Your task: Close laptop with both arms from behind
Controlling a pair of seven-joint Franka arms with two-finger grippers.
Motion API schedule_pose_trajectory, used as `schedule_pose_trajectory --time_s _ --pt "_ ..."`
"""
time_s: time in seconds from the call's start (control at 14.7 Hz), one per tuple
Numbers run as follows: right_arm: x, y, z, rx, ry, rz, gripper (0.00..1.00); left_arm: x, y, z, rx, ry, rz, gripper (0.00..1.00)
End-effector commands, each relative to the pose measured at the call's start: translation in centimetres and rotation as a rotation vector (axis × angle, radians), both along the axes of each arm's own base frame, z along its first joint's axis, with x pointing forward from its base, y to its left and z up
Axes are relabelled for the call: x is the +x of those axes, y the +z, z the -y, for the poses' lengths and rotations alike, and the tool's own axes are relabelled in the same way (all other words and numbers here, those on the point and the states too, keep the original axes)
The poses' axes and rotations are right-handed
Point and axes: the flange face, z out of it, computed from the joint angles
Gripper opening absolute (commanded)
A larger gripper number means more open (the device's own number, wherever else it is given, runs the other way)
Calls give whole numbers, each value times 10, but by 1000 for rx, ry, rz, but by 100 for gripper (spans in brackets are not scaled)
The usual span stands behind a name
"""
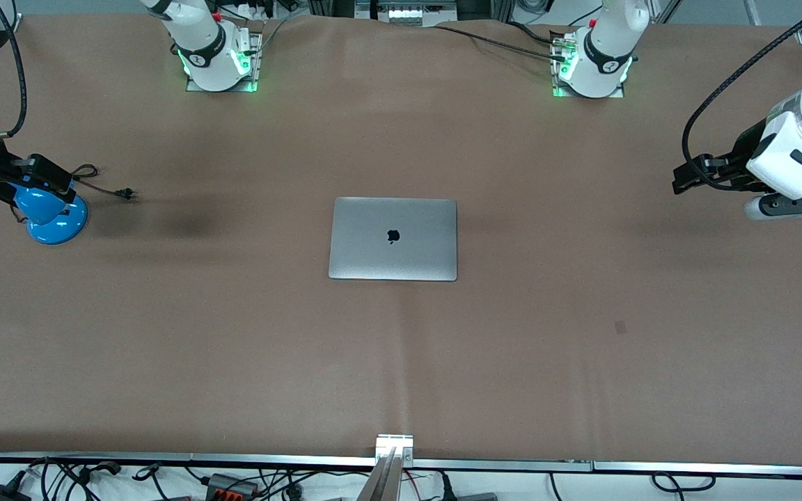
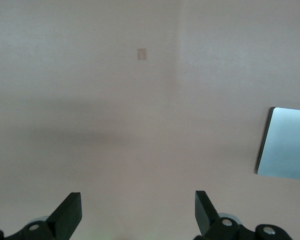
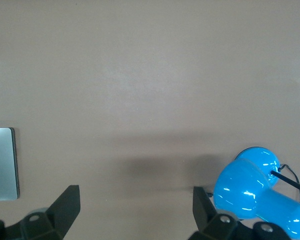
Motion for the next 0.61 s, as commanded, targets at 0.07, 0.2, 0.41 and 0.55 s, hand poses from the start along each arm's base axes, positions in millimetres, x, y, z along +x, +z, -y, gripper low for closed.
schedule_pose_trajectory --time_s 0.07,0.2,0.41,0.55 --pt "0 1 1 -4 12 12 100 -5 5 -8 -1 -9 20 100" --pt "-1 3 4 -4 7 8 100 -5 5 -7 -3 -8 21 100" --pt "-3 10 1 -6 17 1 100 -6 4 -7 -3 -9 13 100" --pt "-5 10 1 -5 15 -9 100 -6 5 -3 -3 -16 15 100"
